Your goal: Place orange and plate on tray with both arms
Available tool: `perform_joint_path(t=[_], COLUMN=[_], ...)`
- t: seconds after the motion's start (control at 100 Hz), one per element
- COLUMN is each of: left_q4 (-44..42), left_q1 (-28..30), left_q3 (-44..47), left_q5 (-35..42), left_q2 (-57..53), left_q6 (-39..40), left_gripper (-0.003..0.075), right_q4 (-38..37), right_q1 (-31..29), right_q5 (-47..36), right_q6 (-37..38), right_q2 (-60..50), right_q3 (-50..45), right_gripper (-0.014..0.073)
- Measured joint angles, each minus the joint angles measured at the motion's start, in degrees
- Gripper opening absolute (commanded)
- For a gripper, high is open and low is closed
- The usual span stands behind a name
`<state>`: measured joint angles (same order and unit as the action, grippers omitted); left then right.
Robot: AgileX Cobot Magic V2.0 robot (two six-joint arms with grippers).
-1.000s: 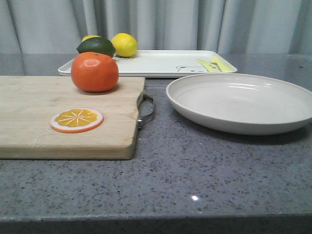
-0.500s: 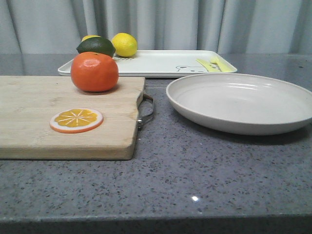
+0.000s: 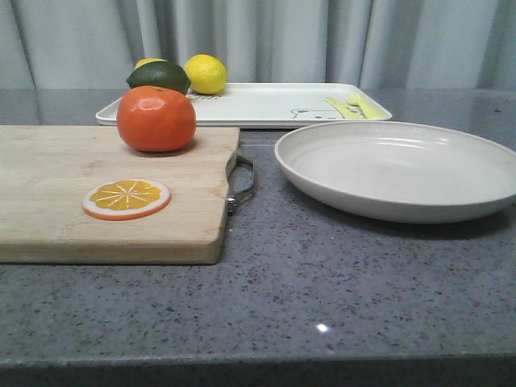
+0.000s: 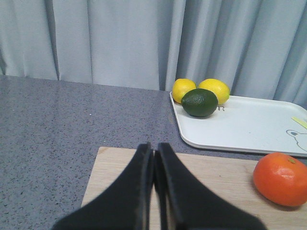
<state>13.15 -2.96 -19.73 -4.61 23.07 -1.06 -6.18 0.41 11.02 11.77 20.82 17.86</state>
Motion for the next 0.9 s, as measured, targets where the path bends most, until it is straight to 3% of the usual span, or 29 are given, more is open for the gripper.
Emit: perform_joint_path(t=[0.35,0.74,0.9], left_q4=[0.7,3.4,3.5], left_q1=[0.0,0.0,0.0], left_q3=[-5.3,-6.3,-9.9], left_q5=[0.0,2.0,-2.0], left_q2=[8.7,9.5,12.7], left_q6=[0.0,0.0,0.0], left_gripper=[-0.0019,-0.0019,-0.0018], right_q4=[0.1,1.4,2.6], right_q1=[0.0,0.0,0.0], right_q5=[1.7,1.2,3.3], right_q6=[0.0,0.0,0.0], right_q2=[11.2,11.7,11.7], right_q3=[9.0,10.1,11.5], right_gripper=[-0.0060,-0.0060,-0.0060])
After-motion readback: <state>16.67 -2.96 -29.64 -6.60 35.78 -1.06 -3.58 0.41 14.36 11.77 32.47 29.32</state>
